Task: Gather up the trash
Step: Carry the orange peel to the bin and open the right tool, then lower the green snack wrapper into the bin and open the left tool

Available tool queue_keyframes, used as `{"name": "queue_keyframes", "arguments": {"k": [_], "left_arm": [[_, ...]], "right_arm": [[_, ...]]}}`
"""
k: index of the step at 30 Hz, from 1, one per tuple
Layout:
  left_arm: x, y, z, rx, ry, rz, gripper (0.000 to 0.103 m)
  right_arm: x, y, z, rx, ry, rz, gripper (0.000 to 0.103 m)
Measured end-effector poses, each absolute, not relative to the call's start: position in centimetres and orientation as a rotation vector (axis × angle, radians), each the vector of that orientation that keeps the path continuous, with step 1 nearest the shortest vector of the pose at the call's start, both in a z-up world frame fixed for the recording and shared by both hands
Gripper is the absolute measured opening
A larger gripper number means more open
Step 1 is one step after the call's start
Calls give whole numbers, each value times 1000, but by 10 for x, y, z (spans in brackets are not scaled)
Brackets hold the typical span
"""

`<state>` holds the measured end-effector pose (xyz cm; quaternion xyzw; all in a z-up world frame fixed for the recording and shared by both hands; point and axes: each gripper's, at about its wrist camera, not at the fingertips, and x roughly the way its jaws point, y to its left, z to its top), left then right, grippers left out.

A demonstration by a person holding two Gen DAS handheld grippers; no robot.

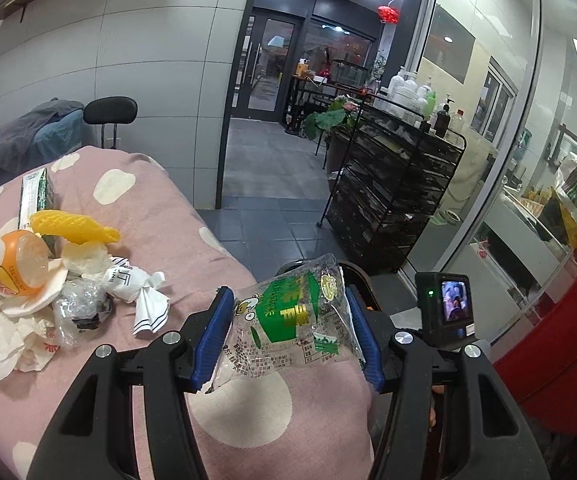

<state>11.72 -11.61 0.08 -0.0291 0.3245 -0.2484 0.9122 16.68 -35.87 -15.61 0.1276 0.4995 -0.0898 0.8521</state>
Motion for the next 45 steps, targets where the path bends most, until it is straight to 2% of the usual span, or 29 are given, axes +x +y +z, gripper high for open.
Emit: {"name": "queue_keyframes", "arguments": {"k": [8,15,18,20,22,26,38,40,42,45], "left_arm": [[120,-138,-5,-36,697,-556,56],[128,-160,-11,-28,734,-609,56],[135,-177,-14,-14,752,-639,56],[141,-190,-18,-12,771,-658,56],[149,-204,-22,-1,792,-675,56],[160,-228,-33,19,839,-704,56],[178,-273,-72,66,974,-719,56],[181,-278,-75,74,985,-722,60],[181,-278,-78,79,987,-719,74],[179,-276,-78,75,977,-724,83]], "right_arm": [[176,-370,-199,313,1114,-218,27],[161,-372,-192,297,1089,-253,28],[146,-375,-181,281,1057,-281,38],[136,-376,-173,272,1038,-297,48],[126,-379,-166,264,1023,-318,51],[106,-385,-156,271,989,-363,66],[75,-402,-137,333,912,-439,76],[73,-402,-136,330,905,-452,79],[71,-402,-136,333,902,-464,80],[70,-404,-137,339,903,-481,82]]}}
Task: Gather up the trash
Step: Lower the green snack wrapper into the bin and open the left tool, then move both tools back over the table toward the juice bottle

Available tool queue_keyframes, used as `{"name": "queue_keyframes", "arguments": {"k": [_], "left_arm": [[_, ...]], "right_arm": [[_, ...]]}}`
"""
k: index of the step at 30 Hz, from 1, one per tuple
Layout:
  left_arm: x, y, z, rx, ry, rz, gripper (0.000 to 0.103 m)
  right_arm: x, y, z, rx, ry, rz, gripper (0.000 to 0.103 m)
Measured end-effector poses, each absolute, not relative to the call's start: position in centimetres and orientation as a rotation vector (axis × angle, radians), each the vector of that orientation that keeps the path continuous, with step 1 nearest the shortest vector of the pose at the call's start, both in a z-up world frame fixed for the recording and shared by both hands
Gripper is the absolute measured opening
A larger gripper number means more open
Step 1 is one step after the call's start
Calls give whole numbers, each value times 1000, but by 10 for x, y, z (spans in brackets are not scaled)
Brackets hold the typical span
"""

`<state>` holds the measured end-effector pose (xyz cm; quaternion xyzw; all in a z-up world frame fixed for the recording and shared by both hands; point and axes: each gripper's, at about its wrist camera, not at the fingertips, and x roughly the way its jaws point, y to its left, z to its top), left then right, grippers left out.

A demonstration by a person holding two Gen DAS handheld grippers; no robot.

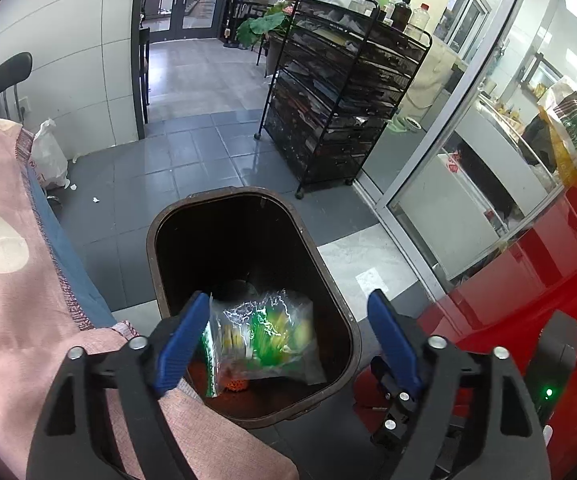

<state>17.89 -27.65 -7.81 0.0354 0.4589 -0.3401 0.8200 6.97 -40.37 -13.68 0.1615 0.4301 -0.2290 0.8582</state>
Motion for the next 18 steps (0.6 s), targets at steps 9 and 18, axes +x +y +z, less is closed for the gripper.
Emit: {"name": "queue_keyframes", "arguments": {"k": [9,18], "left_arm": [[169,-268,-67,66,930,-724,92],[148,-243,-46,60,851,-718,95]], "right_arm": [[70,-401,-137,335,899,-491,84],[79,-386,-122,313,874,-416,84]]}}
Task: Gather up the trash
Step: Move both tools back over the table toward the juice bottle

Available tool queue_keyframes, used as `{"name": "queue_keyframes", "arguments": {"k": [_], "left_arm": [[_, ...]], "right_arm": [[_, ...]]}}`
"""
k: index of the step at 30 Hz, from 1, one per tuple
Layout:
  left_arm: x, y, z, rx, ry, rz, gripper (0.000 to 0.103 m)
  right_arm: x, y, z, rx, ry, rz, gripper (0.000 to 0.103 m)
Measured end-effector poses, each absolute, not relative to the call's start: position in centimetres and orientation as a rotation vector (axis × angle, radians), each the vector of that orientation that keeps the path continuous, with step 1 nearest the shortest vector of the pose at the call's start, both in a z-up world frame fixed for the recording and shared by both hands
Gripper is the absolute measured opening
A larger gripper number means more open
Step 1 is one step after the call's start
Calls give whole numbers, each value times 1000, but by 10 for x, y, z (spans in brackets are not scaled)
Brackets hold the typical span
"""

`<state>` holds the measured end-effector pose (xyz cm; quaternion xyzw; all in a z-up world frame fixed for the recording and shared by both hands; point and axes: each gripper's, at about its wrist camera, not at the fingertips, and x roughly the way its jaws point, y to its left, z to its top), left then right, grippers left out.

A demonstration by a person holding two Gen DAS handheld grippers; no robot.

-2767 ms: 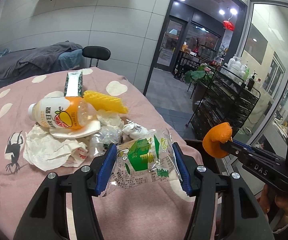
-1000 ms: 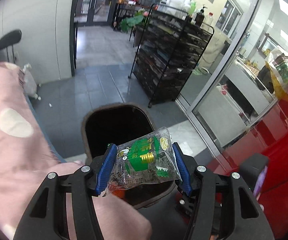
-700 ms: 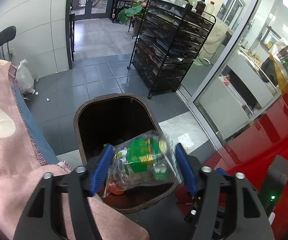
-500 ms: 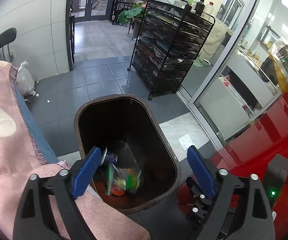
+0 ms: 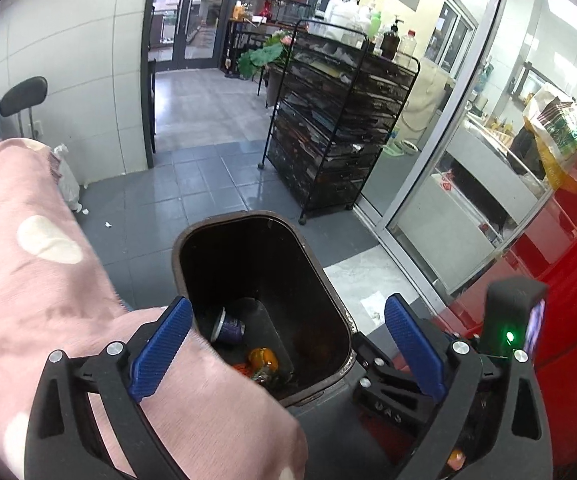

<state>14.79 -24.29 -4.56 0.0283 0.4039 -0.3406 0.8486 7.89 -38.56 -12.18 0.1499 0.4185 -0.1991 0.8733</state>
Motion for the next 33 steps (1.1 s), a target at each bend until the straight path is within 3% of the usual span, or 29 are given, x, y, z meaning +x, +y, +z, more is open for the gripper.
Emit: {"name": "queue_keyframes", "arguments": {"k": [19,33], "left_arm": [[118,-127,-11,23,695,-455,97],[103,-17,-9,-59,678,-177,97]], "right_arm": [[122,-289,-56,155,788,-36,84],[178,-155,10,-58,737,492,85]]}}
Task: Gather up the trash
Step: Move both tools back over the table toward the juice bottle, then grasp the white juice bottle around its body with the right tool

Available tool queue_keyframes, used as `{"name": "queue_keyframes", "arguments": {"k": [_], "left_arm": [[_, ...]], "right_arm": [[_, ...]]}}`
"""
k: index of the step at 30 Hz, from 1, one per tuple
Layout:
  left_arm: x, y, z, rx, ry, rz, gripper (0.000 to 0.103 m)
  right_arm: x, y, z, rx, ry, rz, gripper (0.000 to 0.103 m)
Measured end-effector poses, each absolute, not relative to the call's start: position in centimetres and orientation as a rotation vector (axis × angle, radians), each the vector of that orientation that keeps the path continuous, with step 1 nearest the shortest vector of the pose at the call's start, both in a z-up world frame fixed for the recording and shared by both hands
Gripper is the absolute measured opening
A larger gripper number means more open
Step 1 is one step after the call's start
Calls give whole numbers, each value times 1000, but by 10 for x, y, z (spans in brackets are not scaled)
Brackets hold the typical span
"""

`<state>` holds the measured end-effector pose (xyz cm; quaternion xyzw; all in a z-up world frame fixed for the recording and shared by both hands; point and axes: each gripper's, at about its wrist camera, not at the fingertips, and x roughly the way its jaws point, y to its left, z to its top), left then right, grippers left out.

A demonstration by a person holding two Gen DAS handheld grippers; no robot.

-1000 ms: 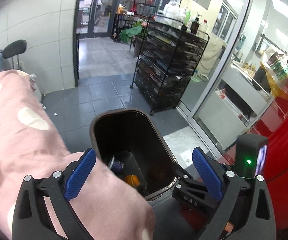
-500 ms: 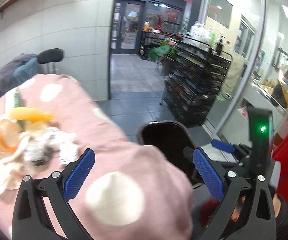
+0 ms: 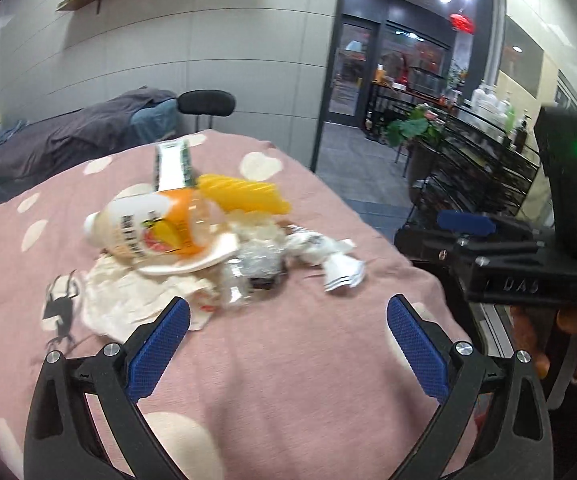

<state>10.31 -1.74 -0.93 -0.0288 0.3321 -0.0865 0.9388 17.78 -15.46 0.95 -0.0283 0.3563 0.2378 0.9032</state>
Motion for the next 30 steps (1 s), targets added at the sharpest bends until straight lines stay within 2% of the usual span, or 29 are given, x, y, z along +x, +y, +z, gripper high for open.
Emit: {"name": "queue_keyframes", "arguments": {"k": [12,14,24,26,30], "left_arm": [[79,73,-24,-150,715,-22,97],[78,83,-26,-158,720,-4,97],[80,109,-30,-189,730,3,97],[82,112,-31,-195,733,3,97],[85,118,-35,-205,741,12,97]], "right_arm": [[195,-14,31,-372,762,841,85],[203,4,30,-411,786,883,82],[257,86,-3,-707,903,919,77],[267,98,-14,-752,936,914,71],[278,118,-36,-824,988,912,69]]}}
